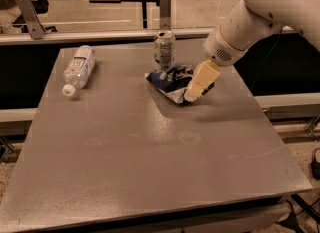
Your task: Move blue chip bag near 7up can
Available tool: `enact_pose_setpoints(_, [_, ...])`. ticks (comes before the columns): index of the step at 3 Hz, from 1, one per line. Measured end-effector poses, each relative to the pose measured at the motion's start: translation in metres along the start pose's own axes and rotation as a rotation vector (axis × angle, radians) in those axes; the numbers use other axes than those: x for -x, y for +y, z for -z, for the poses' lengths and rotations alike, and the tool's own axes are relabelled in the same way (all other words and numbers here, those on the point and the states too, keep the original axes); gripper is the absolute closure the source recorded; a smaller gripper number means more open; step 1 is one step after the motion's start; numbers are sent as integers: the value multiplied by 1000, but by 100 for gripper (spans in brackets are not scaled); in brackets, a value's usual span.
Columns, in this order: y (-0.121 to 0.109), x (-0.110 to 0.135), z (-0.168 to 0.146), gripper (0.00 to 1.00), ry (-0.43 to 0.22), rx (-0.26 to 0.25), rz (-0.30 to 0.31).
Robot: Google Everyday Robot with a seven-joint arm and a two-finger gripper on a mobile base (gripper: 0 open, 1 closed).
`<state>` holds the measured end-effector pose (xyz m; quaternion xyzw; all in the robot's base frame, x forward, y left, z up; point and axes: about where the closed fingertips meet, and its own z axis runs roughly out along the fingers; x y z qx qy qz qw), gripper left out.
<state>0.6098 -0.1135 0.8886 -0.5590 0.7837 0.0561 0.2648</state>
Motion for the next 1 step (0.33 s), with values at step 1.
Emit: enact_pose_setpoints(1, [0,0,0,0,0,0,0])
